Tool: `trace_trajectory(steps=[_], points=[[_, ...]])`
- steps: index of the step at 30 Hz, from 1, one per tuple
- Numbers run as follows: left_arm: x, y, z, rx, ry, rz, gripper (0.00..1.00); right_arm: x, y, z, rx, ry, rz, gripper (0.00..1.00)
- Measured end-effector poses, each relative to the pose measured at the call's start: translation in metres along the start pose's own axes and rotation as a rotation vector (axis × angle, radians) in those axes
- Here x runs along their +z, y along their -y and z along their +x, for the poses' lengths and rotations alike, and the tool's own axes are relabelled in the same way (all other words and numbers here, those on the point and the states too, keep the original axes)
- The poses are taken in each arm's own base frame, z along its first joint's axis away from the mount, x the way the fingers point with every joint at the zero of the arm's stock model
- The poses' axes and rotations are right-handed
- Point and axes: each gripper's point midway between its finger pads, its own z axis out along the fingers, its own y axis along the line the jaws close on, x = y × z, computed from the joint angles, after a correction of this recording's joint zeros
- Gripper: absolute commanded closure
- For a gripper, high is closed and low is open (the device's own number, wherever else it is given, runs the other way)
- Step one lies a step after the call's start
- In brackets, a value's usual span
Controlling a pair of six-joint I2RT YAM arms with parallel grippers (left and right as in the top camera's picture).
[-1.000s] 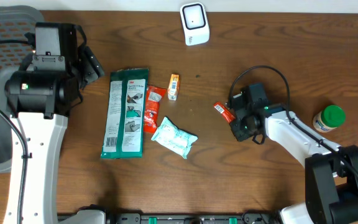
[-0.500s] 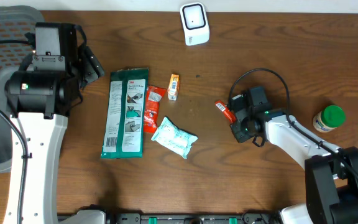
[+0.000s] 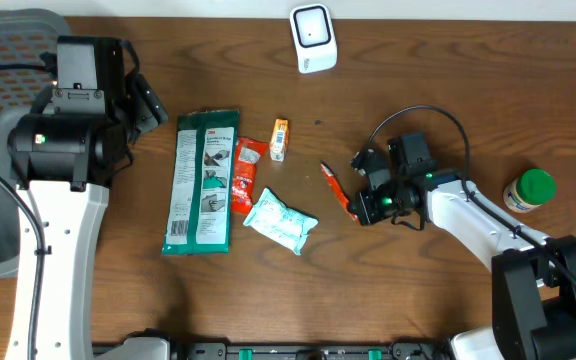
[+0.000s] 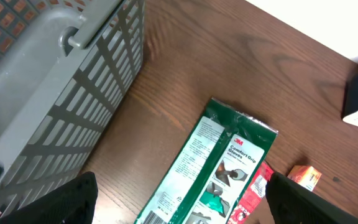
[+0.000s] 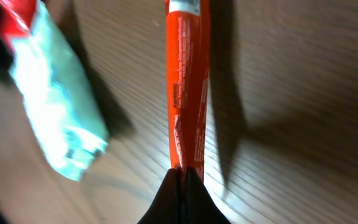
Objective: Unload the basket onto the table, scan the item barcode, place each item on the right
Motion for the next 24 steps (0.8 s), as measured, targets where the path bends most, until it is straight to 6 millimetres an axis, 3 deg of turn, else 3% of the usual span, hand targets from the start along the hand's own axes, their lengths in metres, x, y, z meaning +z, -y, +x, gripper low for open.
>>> trace_trajectory(steps=[8,15,18,24], points=[[0.000,0.000,0.000,0.000,0.000,0.000,0.13,-0.001,-0.001,-0.015,0.146,0.060,-0.016,0.99],[0.000,0.000,0.000,0.000,0.000,0.000,0.13,0.000,0.026,-0.012,0.256,0.094,0.013,0.99],[0.000,0.000,0.000,0.000,0.000,0.000,0.13,0.001,0.041,-0.003,0.300,0.087,0.057,0.67],[0.000,0.000,0.000,0.000,0.000,0.000,0.13,0.000,0.056,-0.001,0.310,0.100,0.134,0.64]])
